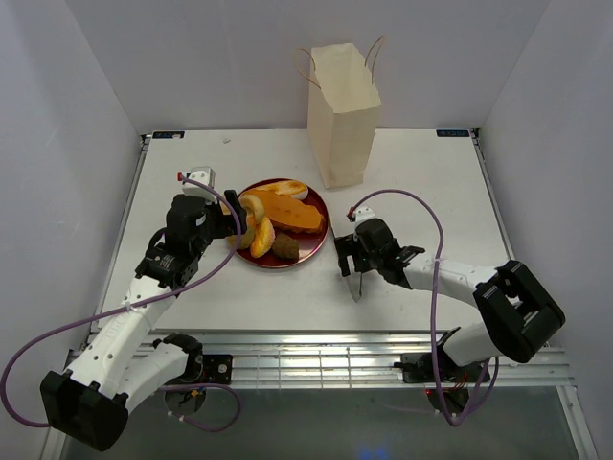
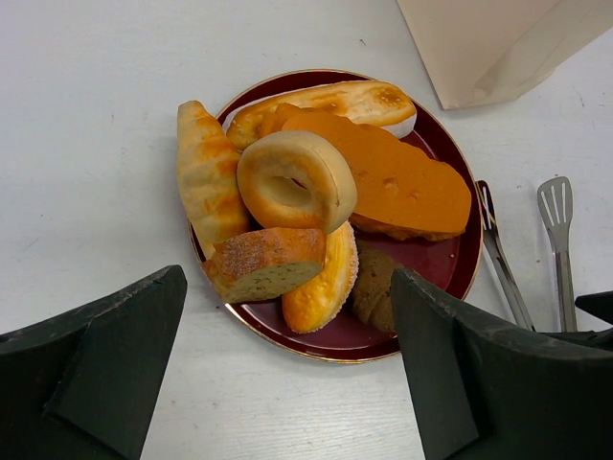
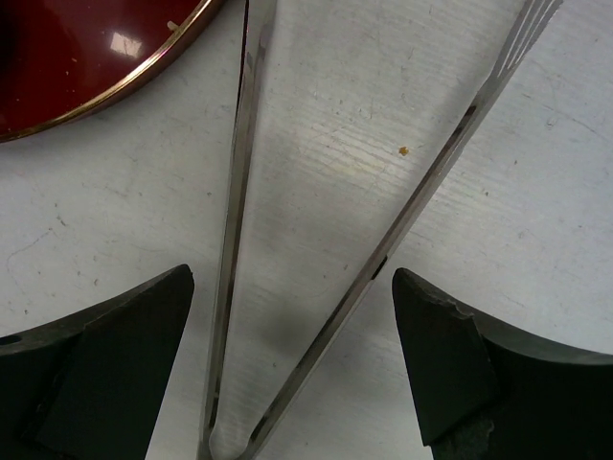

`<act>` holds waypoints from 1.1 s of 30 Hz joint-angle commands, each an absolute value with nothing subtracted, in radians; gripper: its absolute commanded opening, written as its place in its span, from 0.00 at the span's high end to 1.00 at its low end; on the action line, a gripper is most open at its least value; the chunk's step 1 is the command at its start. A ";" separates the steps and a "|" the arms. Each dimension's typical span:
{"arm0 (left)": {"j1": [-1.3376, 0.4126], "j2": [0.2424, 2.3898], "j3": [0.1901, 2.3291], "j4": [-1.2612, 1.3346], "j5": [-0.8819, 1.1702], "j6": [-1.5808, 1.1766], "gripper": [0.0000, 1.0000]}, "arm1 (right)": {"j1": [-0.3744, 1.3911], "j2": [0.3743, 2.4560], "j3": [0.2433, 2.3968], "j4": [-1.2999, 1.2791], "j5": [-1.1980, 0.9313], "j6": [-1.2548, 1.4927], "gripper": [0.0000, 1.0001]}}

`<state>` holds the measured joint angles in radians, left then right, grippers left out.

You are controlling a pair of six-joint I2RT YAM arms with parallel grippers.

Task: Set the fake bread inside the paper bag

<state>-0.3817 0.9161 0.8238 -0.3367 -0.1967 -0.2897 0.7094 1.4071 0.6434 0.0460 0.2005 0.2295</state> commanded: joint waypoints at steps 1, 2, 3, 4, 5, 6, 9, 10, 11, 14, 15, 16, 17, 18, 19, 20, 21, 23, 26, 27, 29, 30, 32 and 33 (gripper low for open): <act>-0.382 0.894 0.842 -0.334 -0.176 -0.296 0.02 | 0.721 1.425 0.678 0.113 0.196 0.262 0.10; -0.382 0.894 0.842 -0.336 -0.178 -0.296 0.02 | 0.721 1.428 0.678 0.117 0.204 0.264 0.10; -0.382 0.893 0.842 -0.336 -0.178 -0.296 0.02 | 0.721 1.440 0.678 0.115 0.212 0.268 0.10; -0.382 0.893 0.842 -0.337 -0.178 -0.296 0.02 | 0.722 1.446 0.681 0.110 0.222 0.273 0.10; -0.382 0.894 0.842 -0.337 -0.178 -0.296 0.02 | 0.723 1.454 0.684 0.104 0.250 0.279 0.10; -0.382 0.894 0.844 -0.337 -0.173 -0.296 0.02 | 0.723 1.460 0.690 0.100 0.262 0.285 0.10; -0.382 0.897 0.842 -0.337 -0.164 -0.296 0.02 | 0.723 1.502 0.701 0.101 0.301 0.310 0.10; -0.382 0.897 0.844 -0.336 -0.163 -0.296 0.02 | 0.723 1.511 0.709 0.101 0.310 0.328 0.10; -0.382 0.899 0.844 -0.337 -0.161 -0.298 0.02 | 0.726 1.523 0.718 0.089 0.330 0.339 0.10; -0.382 0.907 0.842 -0.336 -0.158 -0.296 0.02 | 0.735 1.557 0.745 0.081 0.353 0.364 0.10; -0.382 0.911 0.844 -0.337 -0.155 -0.296 0.02 | 0.738 1.568 0.753 0.081 0.356 0.368 0.10; -0.382 0.913 0.842 -0.337 -0.153 -0.296 0.02 | 0.742 1.572 0.756 0.080 0.363 0.376 0.10; -0.382 0.914 0.844 -0.337 -0.150 -0.298 0.02 | 0.747 1.577 0.758 0.075 0.373 0.389 0.10; -0.382 0.917 0.844 -0.337 -0.147 -0.298 0.02 | 0.752 1.591 0.762 0.071 0.377 0.397 0.10; -0.382 0.919 0.844 -0.336 -0.141 -0.298 0.02 | 0.753 1.597 0.768 0.068 0.379 0.402 0.10; -0.382 0.919 0.844 -0.337 -0.140 -0.301 0.02 | 0.758 1.604 0.772 0.064 0.382 0.413 0.10; -0.382 0.919 0.844 -0.337 -0.138 -0.301 0.02 | 0.759 1.614 0.775 0.057 0.385 0.419 0.10; -0.382 0.920 0.845 -0.337 -0.135 -0.299 0.02 | 0.761 1.618 0.773 0.051 0.388 0.436 0.07; -0.382 0.920 0.842 -0.339 -0.135 -0.299 0.02 | 0.762 1.612 0.759 0.046 0.402 0.460 0.02; -0.382 0.920 0.842 -0.339 -0.135 -0.299 0.02 | 0.762 1.609 0.756 0.045 0.405 0.463 0.02; -0.382 0.920 0.844 -0.339 -0.133 -0.301 0.02 | 0.762 1.605 0.755 0.026 0.431 0.475 0.00; -0.382 0.920 0.842 -0.339 -0.132 -0.301 0.02 | 0.764 1.595 0.746 0.025 0.440 0.477 0.00; -0.382 0.922 0.842 -0.337 -0.132 -0.302 0.02 | 0.762 1.586 0.736 0.029 0.451 0.480 0.05; -0.382 0.923 0.842 -0.337 -0.130 -0.302 0.02 | 0.762 1.582 0.729 0.032 0.449 0.480 0.06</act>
<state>-0.3817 0.9241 0.8238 -0.3370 -0.1448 -0.2970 0.7597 1.6028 0.7490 0.0521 0.4084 0.4442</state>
